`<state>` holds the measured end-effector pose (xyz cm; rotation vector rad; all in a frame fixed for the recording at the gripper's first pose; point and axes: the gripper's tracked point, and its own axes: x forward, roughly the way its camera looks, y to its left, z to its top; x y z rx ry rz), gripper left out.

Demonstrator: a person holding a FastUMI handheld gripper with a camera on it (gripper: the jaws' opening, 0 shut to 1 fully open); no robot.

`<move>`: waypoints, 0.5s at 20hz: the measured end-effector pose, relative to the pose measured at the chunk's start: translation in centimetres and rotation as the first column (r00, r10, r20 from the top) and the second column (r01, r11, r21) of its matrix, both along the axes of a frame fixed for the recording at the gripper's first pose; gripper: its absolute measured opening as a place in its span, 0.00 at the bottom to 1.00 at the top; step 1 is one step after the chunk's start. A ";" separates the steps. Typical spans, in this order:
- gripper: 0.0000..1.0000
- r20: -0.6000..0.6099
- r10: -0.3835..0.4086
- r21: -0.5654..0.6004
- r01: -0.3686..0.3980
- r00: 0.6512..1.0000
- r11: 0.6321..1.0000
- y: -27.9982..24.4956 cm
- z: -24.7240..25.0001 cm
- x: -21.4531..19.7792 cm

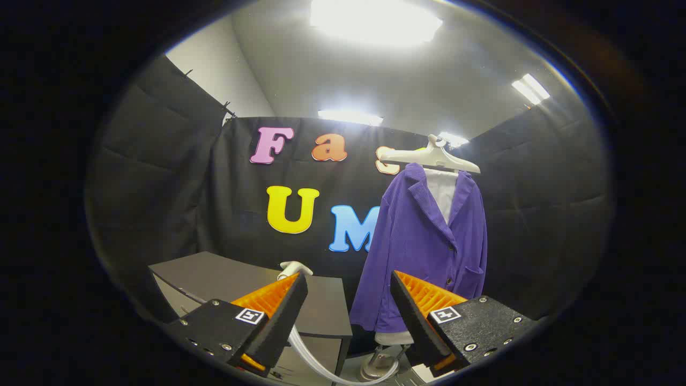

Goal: Iron the clothes twice with a garment steamer, once on the left side and once on the right side.

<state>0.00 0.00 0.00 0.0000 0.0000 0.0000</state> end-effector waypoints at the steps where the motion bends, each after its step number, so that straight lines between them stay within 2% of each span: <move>1: 0.95 -0.008 -0.012 0.001 0.013 1.000 1.000 -0.4 -0.3 0.3; 10: 0.95 -0.013 -0.102 0.019 0.102 0.995 0.995 -3.6 0.1 0.9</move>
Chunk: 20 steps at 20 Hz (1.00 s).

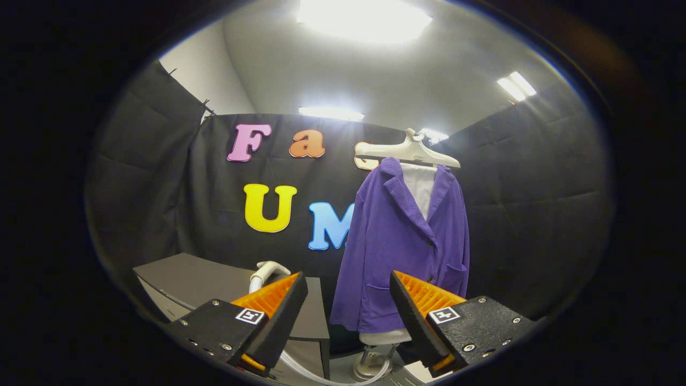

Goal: Iron the clothes twice with a garment steamer, once on the left side and once on the right side.

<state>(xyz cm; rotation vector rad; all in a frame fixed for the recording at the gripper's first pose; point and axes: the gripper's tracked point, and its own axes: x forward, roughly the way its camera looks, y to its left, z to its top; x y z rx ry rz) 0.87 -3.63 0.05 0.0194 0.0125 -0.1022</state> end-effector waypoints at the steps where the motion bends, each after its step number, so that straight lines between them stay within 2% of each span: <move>1: 0.95 -0.010 -0.013 -0.021 0.012 1.000 1.000 -0.6 -0.3 -0.1; 3: 0.95 -0.030 -0.050 -0.060 0.048 0.998 0.997 -1.7 -0.6 -0.5; 4: 0.95 -0.036 -0.042 -0.061 0.040 0.998 0.997 -1.6 -0.5 -0.6; 10: 0.95 -0.022 0.073 -0.096 -0.075 0.997 0.993 -0.8 0.8 -1.5; 15: 0.95 -0.036 0.217 -0.083 -0.219 0.975 0.972 0.8 3.5 -2.8; 20: 0.95 -0.026 0.397 0.017 -0.397 0.918 0.918 4.0 5.1 -3.3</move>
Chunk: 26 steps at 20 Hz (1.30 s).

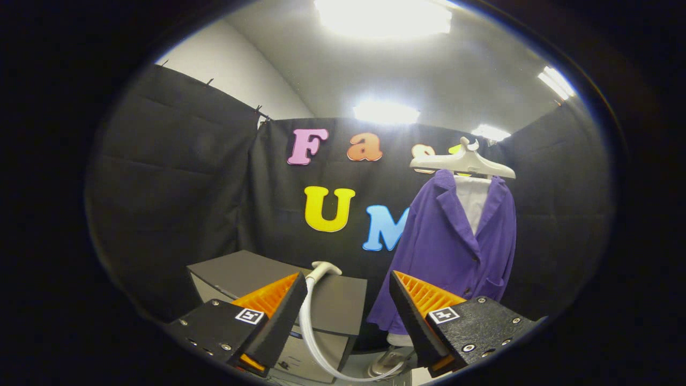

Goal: Iron the clothes twice with a garment steamer, once on the left side and once on the right side.

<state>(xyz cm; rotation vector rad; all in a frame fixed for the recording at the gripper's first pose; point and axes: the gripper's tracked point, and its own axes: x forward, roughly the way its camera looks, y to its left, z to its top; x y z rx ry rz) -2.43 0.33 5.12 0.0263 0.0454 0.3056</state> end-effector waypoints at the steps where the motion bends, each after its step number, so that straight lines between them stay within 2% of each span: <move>1: 0.95 -0.009 0.028 0.008 -0.028 1.000 1.000 0.7 0.2 0.1; 6: 0.95 -0.086 0.062 -0.047 -0.066 0.994 0.997 3.7 -0.5 4.3; 12: 0.95 -0.206 0.042 -0.071 -0.058 0.978 0.996 9.3 -1.7 12.9; 16: 0.95 -0.296 0.033 -0.030 -0.043 0.955 0.999 12.8 -2.1 18.7; 18: 0.95 -0.370 0.013 -0.002 -0.014 0.929 1.000 13.5 -3.2 21.3; 22: 0.95 -0.515 -0.040 0.005 0.049 0.856 0.999 14.3 -6.8 25.6; 26: 0.95 -0.632 -0.044 0.063 0.108 0.773 0.992 15.5 -10.3 29.3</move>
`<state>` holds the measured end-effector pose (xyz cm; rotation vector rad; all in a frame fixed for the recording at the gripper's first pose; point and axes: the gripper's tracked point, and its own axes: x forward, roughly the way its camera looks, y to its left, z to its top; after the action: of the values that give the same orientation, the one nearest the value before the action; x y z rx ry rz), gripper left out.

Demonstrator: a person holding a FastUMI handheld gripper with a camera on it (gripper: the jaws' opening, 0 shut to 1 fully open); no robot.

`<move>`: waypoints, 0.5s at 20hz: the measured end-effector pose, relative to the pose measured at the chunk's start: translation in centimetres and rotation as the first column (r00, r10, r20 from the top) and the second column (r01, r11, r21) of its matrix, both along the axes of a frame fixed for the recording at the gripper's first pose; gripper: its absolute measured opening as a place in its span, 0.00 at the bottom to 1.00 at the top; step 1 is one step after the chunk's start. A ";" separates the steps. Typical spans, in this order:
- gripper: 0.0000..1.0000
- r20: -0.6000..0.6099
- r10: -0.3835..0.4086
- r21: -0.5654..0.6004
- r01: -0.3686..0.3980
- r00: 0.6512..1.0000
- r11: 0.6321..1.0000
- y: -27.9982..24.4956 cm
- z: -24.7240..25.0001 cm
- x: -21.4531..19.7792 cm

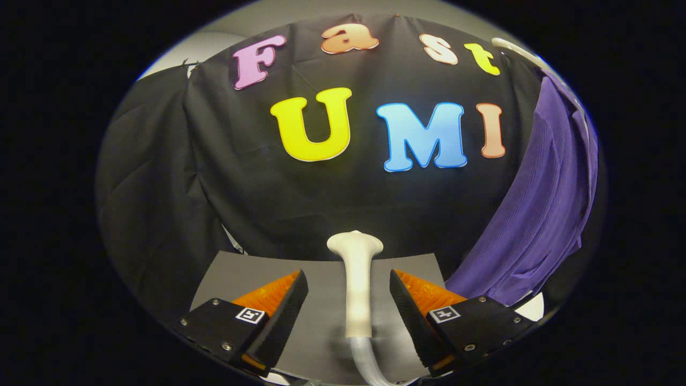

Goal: Iron the clothes twice with a garment steamer, once on the left side and once on the right side.

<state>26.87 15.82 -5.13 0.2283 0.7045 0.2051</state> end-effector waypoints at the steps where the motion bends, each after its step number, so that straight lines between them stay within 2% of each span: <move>1: 0.95 -0.034 -0.016 0.014 0.017 0.999 1.000 0.1 -1.1 0.6; 4: 0.95 -0.138 -0.046 0.023 0.049 0.989 0.999 0.7 -4.4 1.6; 10: 0.94 -0.294 -0.039 0.082 0.066 0.955 0.994 2.7 -10.7 2.2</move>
<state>29.08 18.49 -15.79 0.3691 0.9832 0.1540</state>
